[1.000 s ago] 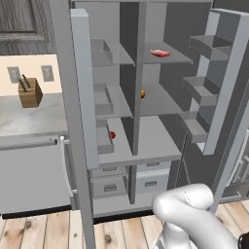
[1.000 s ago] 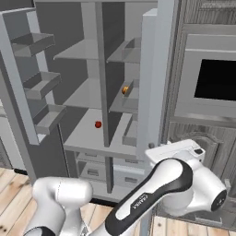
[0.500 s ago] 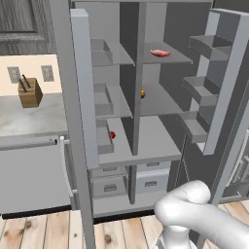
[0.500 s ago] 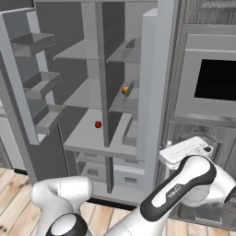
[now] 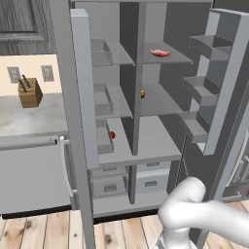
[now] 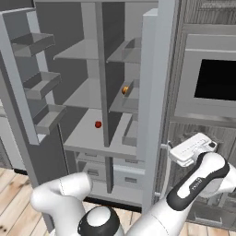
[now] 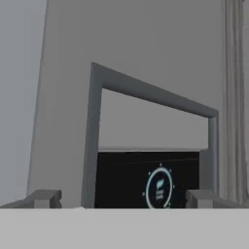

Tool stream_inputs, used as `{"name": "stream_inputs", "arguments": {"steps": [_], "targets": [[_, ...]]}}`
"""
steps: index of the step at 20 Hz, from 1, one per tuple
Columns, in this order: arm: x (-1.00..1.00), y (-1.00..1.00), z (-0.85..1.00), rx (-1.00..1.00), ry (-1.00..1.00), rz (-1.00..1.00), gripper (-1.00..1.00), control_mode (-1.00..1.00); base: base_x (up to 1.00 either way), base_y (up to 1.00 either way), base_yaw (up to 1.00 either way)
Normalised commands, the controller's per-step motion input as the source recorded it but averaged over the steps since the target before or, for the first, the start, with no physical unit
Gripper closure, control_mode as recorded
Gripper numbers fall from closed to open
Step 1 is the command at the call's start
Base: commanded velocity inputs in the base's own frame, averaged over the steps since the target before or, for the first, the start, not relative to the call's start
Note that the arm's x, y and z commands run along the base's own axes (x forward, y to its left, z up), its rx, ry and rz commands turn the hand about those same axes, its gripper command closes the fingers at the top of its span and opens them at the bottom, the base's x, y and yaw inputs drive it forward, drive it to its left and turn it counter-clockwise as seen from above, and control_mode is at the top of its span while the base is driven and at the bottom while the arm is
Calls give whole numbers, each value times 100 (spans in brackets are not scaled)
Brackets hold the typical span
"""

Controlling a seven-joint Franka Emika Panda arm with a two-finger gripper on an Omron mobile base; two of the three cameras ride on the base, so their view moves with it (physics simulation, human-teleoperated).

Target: There's a steak in the fridge that needs to be moved to the freezer for freezing. Pick up the steak from the fridge, place it on any shelf in the freezer, and close the fridge and freezer doors when done.

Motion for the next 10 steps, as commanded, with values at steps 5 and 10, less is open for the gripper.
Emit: {"name": "stream_inputs", "arguments": {"steps": [5,10], "targets": [[39,14,-32,-1,-4,0,-100,-100,0,0,0],[46,30,-22,-4,0,0,-100,-100,0,0,0]]}}
